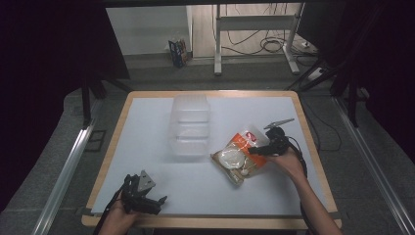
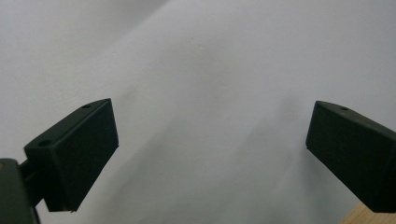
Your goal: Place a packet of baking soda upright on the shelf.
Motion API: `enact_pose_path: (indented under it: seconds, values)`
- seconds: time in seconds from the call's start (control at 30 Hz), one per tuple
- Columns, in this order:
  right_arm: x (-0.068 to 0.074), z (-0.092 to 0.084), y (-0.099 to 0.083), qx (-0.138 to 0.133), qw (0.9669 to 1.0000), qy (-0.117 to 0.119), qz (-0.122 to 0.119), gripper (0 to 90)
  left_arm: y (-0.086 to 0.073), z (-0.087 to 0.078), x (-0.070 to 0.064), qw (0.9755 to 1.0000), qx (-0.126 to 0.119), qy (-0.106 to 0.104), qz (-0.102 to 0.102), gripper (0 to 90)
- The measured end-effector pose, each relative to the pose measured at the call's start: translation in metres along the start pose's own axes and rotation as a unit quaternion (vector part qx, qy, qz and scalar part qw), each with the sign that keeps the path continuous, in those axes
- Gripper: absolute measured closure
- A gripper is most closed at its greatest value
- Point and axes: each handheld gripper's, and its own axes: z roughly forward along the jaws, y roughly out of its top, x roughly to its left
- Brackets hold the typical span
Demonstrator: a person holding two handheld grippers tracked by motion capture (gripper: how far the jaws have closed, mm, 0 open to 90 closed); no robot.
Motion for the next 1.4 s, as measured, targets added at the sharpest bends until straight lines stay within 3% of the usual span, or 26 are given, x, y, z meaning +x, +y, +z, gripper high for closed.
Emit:
enact_pose_path:
  seconds: [0.03,0.13,0.23,0.3,0.47,0.63,0.97,1.2,1.4]
  values:
    - [0.0,0.0,0.0,0.0,1.0,0.0,0.0,45.5,0.0,0.0,0.0,1.0,0.0,0.0,0.0,2.4]
    - [0.004,0.004,0.003,0.014,0.9999,0.001,-0.004,56.3,0.0,0.0,0.0,1.0,0.0,0.0,0.0,2.4]
    - [0.004,0.001,0.003,0.009,0.9999,-0.013,-0.002,80.9,0.0,0.0,0.0,1.0,-0.001,0.0,0.0,2.4]
    - [0.005,-0.004,0.004,0.002,0.9999,-0.013,-0.006,86.9,0.0,0.0,0.0,1.0,0.0,0.0,0.0,2.4]
    - [0.017,-0.014,0.008,-0.01,0.9993,-0.019,-0.029,88.1,0.0,0.0,0.0,1.0,0.001,0.001,0.003,2.4]
    - [0.027,-0.023,0.015,-0.018,0.9991,-0.016,-0.036,88.3,0.0,0.0,0.0,1.0,0.002,0.002,0.003,2.4]
    - [0.06,-0.042,0.037,-0.035,0.9974,0.025,-0.058,88.5,0.0,0.0,0.0,1.0,-0.001,0.0,0.001,2.4]
    - [0.078,-0.049,0.05,-0.03,0.9959,0.021,-0.083,88.6,0.0,-0.001,0.001,1.0,-0.003,-0.003,-0.001,2.3]
    - [0.081,-0.056,0.056,-0.033,0.9952,0.015,-0.091,88.7,-0.001,-0.001,0.001,1.0,-0.004,-0.004,-0.002,2.3]
